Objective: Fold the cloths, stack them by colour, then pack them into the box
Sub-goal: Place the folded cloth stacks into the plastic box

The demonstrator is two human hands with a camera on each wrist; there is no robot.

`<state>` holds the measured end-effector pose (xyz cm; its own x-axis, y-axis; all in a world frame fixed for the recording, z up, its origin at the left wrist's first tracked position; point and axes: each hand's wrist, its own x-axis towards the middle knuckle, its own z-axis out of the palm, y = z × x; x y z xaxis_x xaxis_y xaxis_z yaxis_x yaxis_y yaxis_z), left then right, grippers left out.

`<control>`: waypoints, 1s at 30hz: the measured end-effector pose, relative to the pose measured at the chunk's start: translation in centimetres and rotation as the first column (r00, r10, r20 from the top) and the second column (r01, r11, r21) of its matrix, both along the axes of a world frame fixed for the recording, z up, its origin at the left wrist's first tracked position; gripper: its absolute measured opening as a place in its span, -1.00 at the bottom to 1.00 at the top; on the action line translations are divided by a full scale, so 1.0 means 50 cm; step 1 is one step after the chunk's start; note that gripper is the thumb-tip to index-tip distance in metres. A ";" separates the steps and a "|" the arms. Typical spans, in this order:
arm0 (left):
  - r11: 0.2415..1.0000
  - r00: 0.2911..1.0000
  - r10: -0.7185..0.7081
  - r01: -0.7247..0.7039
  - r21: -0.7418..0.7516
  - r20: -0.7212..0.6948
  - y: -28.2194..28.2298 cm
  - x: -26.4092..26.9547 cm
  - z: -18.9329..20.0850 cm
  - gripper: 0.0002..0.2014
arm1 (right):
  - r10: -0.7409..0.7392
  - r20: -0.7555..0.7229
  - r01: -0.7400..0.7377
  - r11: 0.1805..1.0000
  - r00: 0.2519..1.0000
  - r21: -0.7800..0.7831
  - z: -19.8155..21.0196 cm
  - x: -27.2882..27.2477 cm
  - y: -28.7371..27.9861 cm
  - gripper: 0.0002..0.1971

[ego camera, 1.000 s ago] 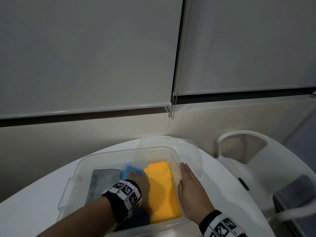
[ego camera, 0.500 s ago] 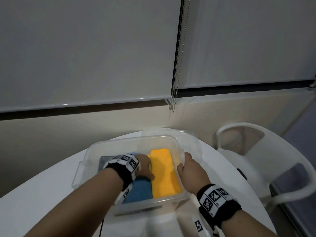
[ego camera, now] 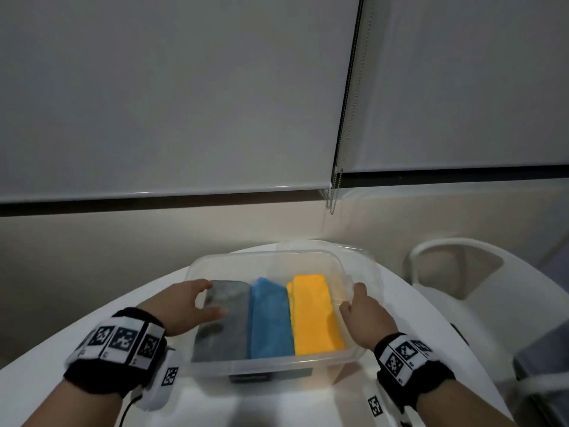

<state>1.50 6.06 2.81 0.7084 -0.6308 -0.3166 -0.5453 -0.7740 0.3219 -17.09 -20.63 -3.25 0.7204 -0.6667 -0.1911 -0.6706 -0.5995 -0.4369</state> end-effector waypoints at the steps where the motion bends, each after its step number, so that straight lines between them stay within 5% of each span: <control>1: 1.000 1.000 0.005 -0.005 0.008 0.010 0.011 -0.003 -0.009 -0.27 | -0.008 0.033 0.007 0.999 0.999 0.037 -0.003 -0.002 -0.001 -0.66; 4: 0.998 0.998 0.057 -0.056 -0.024 0.032 0.040 -0.004 -0.046 -0.18 | -0.068 0.202 0.013 0.964 0.977 0.265 -0.024 -0.011 -0.010 -0.64; 6: 0.991 0.996 0.093 -0.093 -0.091 -0.004 0.053 0.000 -0.075 -0.11 | -0.193 0.312 0.001 0.852 0.930 0.523 -0.034 -0.016 -0.025 -0.63; 8: 0.978 0.992 0.120 -0.126 -0.168 -0.044 0.055 -0.001 -0.101 -0.08 | -0.289 0.325 0.042 0.802 0.900 0.596 -0.044 -0.021 -0.060 -0.55; 10: 0.954 0.987 0.159 -0.155 -0.256 -0.009 0.051 -0.001 -0.127 -0.07 | -0.260 0.283 0.138 0.912 0.923 0.386 -0.072 -0.015 -0.117 -0.68; 12: 0.914 0.973 0.226 -0.196 -0.357 0.045 0.047 0.001 -0.151 -0.10 | -0.119 0.091 0.110 0.988 0.989 0.105 -0.103 -0.002 -0.161 -0.83; 14: 0.865 0.954 0.294 -0.243 -0.440 0.052 0.046 0.005 -0.169 -0.16 | 0.036 -0.142 -0.047 0.996 0.989 -0.075 -0.124 0.020 -0.178 -0.55; 19: 0.837 0.945 0.323 -0.260 -0.481 0.051 0.054 0.014 -0.192 -0.17 | 0.233 -0.398 -0.294 0.951 0.887 -0.099 -0.126 0.044 -0.150 -0.43; 30: 0.831 0.948 0.315 -0.256 -0.494 0.040 0.043 0.005 -0.170 -0.16 | 0.264 -0.395 -0.369 0.903 0.880 -0.220 -0.176 0.043 -0.177 -0.49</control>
